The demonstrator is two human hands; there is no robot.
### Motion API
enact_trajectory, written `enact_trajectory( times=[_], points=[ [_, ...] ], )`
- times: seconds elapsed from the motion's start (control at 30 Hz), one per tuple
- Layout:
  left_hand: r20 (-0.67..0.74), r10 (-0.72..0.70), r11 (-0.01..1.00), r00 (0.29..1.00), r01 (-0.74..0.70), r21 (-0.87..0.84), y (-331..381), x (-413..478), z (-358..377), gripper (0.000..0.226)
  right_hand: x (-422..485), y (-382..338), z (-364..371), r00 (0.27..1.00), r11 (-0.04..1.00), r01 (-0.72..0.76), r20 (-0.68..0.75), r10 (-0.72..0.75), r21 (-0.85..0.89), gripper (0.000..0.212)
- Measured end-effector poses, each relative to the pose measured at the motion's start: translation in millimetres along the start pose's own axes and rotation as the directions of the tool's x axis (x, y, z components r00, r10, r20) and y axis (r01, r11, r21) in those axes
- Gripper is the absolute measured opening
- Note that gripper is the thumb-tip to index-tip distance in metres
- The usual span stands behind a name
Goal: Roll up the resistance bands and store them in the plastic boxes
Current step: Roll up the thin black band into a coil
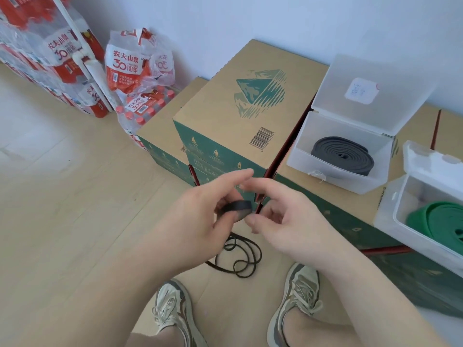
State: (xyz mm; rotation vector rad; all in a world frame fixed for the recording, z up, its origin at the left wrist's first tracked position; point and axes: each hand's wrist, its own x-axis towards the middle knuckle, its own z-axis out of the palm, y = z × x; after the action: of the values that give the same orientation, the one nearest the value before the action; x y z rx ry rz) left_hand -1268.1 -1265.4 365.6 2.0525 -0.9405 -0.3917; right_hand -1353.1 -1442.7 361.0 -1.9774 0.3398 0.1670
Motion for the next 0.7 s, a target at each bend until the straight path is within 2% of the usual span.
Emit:
enact_trajectory(
  times=[0.07, 0.1, 0.2, 0.27, 0.33, 0.37, 0.5, 0.57, 0.63, 0.7],
  points=[
    [-0.020, 0.066, 0.998, 0.998, -0.066, -0.022, 6.2, 1.1, 2.6, 0.066, -0.8, -4.9, 6.0, 0.996, 0.993, 0.075, 0.050, -0.079, 0.086, 0.049],
    [-0.046, 0.085, 0.996, 0.995, -0.086, -0.030, 7.5, 2.2, 2.3, 0.064, -0.7, -5.3, 6.6, 0.996, 0.991, 0.085, 0.030, -0.088, 0.106, 0.047],
    [-0.084, 0.064, 0.998, 0.994, -0.063, 0.015, 1.1, 4.5, 1.1, 0.060, 0.9, -2.9, 2.5, 0.990, 0.989, 0.080, -0.125, -0.064, 0.125, 0.029],
    [0.027, -0.114, 0.985, 0.993, 0.109, 0.135, -4.0, 6.6, 0.1, 0.056, 0.0, -3.6, 0.8, 0.973, 0.989, 0.099, -0.221, -0.073, 0.113, 0.023],
    [0.196, -0.336, 0.917, 0.921, 0.273, 0.290, -7.8, 7.1, 0.1, 0.040, -0.9, -5.0, 0.6, 0.949, 0.979, 0.125, -0.307, -0.070, 0.163, 0.022],
    [0.233, -0.399, 0.889, 0.887, 0.312, 0.336, -9.8, 6.7, 0.2, 0.032, -0.5, -4.9, -0.4, 0.934, 0.972, 0.126, -0.354, -0.049, 0.199, 0.021],
    [0.189, -0.497, 0.829, 0.847, 0.398, 0.394, -18.7, 3.7, -6.9, 0.019, 4.1, -2.0, -13.4, 0.854, 0.958, 0.076, -0.513, 0.081, 0.278, 0.020],
    [0.103, -0.444, 0.859, 0.890, 0.391, 0.331, -23.1, 3.6, -10.2, 0.022, 5.3, 5.6, -19.6, 0.842, 0.973, -0.065, -0.511, 0.174, 0.223, 0.020],
    [-0.037, -0.340, 0.934, 0.940, 0.342, 0.104, -20.6, 4.3, -12.0, 0.025, 4.4, 13.1, -21.0, 0.878, 0.975, -0.202, -0.424, 0.223, 0.094, 0.019],
    [-0.095, -0.229, 0.973, 0.969, 0.229, -0.020, -10.0, 5.3, -11.5, 0.028, 3.4, 14.8, -17.5, 0.919, 0.974, -0.227, -0.327, 0.222, 0.025, 0.034]
  ],
)
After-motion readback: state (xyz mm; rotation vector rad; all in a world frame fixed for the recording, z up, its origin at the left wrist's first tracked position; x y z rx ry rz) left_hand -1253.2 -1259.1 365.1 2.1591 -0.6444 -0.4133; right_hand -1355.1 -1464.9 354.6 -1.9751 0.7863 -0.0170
